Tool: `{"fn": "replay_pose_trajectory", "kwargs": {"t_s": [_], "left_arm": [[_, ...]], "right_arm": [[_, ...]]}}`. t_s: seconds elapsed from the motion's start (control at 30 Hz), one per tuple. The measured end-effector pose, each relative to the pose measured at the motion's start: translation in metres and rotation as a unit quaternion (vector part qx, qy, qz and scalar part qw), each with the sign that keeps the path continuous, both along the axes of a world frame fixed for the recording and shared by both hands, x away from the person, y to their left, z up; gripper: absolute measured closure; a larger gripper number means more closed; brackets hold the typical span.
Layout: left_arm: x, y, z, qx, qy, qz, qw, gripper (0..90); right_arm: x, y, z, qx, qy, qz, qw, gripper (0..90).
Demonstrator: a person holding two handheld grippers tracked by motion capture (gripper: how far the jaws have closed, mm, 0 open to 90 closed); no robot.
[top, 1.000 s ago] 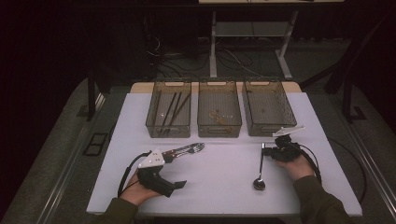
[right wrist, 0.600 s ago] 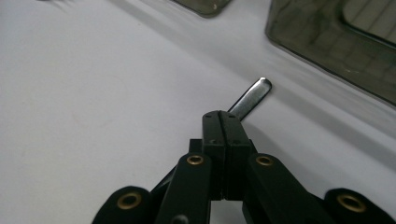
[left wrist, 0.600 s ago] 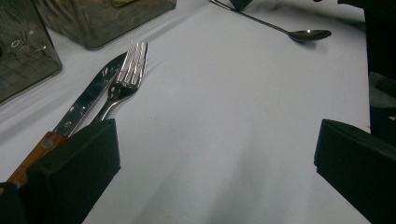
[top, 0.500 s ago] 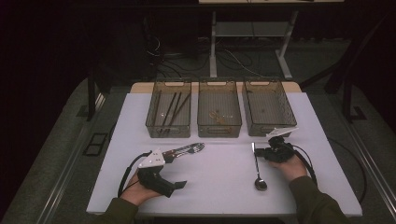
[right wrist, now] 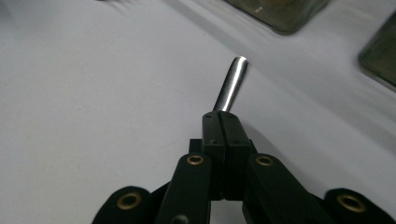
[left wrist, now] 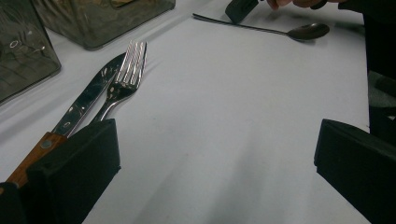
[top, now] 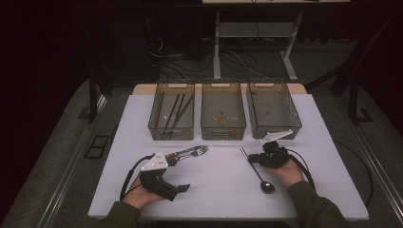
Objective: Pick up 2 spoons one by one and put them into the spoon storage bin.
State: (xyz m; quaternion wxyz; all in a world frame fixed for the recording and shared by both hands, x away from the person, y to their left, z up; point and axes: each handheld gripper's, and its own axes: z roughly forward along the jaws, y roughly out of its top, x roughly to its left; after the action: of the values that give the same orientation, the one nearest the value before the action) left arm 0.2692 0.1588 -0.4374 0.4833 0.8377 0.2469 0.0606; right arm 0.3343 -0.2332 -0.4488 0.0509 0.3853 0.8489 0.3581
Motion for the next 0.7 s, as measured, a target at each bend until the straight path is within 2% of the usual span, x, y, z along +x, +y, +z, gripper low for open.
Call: {"fn": "replay_pose_trajectory", "kwargs": {"t_s": [0.27, 0.5, 0.6, 0.7], "left_arm": [[0.0, 0.0, 0.0, 0.0, 0.001, -0.001, 1.0, 0.0], [0.001, 0.001, -0.001, -0.003, 0.007, 0.001, 1.0, 0.0], [0.001, 0.001, 0.0, -0.002, 0.003, -0.001, 1.0, 0.0], [0.0, 0.001, -0.001, -0.002, 0.005, 0.0, 1.0, 0.0]], "right_arm": [[-0.005, 0.014, 0.001, -0.006, -0.002, 0.029, 0.9995, 89.4], [-0.005, 0.016, 0.001, -0.005, 0.001, 0.034, 0.9994, 89.2], [-0.005, 0.013, 0.005, 0.006, -0.005, 0.028, 0.9996, 82.6], [-0.006, 0.005, 0.012, 0.025, -0.011, 0.009, 0.9996, 71.0]]}}
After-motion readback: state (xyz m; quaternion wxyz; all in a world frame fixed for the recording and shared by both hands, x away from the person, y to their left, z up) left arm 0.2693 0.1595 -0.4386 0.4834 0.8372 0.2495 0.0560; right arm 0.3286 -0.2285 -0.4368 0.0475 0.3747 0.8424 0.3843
